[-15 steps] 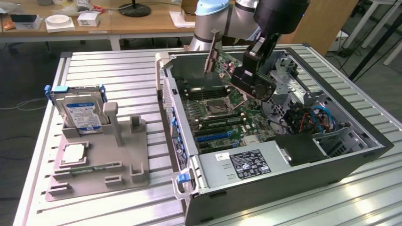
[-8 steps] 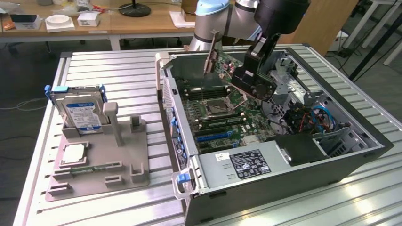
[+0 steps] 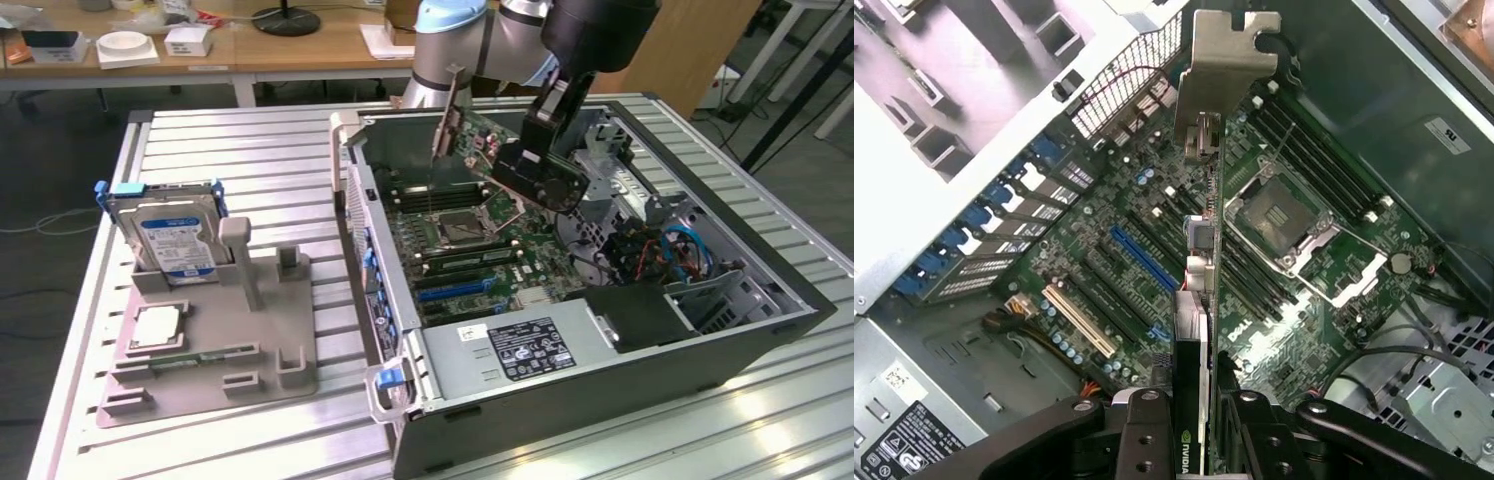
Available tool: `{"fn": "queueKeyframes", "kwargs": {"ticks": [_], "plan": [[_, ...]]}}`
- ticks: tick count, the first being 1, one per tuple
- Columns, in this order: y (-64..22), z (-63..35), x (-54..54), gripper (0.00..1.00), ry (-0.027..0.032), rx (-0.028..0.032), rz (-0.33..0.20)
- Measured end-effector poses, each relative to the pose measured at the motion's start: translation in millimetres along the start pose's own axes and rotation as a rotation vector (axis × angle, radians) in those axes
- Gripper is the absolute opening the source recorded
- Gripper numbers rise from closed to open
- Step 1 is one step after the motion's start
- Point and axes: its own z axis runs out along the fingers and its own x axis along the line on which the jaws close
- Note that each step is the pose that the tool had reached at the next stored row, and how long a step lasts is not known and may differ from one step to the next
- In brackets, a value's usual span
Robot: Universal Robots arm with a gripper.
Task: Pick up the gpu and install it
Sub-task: 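Insert the gpu into the slot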
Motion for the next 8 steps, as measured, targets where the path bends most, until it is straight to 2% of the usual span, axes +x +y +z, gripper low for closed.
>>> {"fn": "queueKeyframes", "kwargs": {"ticks": [8], "plan": [[-0.7,0.0,-0.8,0.26,0.0027,0.0001,-0.038]]}}
